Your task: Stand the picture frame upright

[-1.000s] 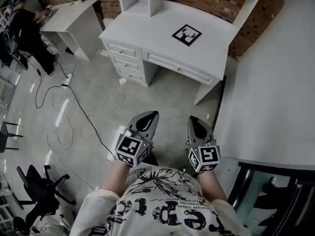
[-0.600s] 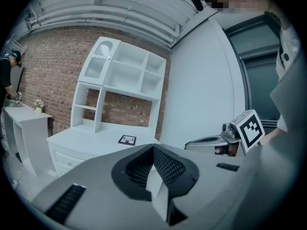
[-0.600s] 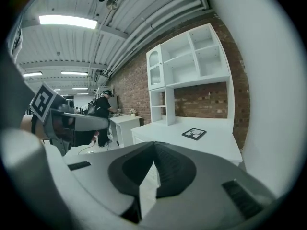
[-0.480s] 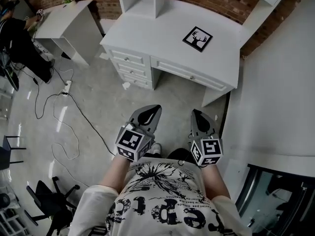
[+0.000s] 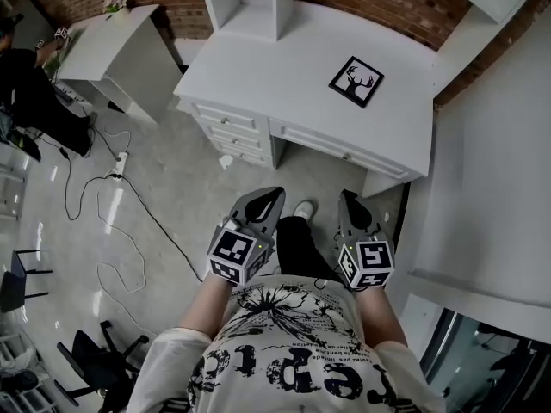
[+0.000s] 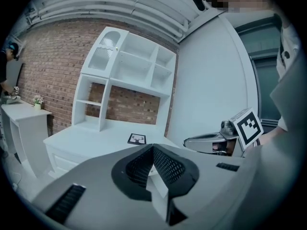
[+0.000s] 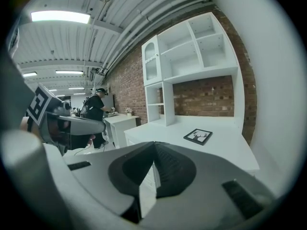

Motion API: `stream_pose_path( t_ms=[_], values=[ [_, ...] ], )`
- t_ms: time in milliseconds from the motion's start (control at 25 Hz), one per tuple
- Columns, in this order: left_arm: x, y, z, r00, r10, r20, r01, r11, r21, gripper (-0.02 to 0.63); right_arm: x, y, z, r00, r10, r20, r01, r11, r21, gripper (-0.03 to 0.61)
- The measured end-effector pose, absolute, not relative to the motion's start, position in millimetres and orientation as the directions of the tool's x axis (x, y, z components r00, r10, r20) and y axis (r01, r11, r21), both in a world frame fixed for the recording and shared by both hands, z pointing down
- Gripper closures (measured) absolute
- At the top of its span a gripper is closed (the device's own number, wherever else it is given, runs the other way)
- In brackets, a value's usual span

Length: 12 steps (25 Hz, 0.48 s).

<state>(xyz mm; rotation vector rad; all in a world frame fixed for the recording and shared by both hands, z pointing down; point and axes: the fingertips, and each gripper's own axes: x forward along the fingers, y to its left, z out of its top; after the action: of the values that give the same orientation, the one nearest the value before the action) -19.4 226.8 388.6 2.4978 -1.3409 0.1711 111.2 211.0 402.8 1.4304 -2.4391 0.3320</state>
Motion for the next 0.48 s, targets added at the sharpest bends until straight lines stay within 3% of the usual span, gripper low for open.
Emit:
stream_pose_path(
  t_ms=[480],
  values=[
    [-11,12,391,0.578,-0.767,0.278,-0.816,-0.548,0.186,0.598,129,8,404,-0.415,-0.835,0.36,-0.903,0.427,-0.051,0.572]
  ],
)
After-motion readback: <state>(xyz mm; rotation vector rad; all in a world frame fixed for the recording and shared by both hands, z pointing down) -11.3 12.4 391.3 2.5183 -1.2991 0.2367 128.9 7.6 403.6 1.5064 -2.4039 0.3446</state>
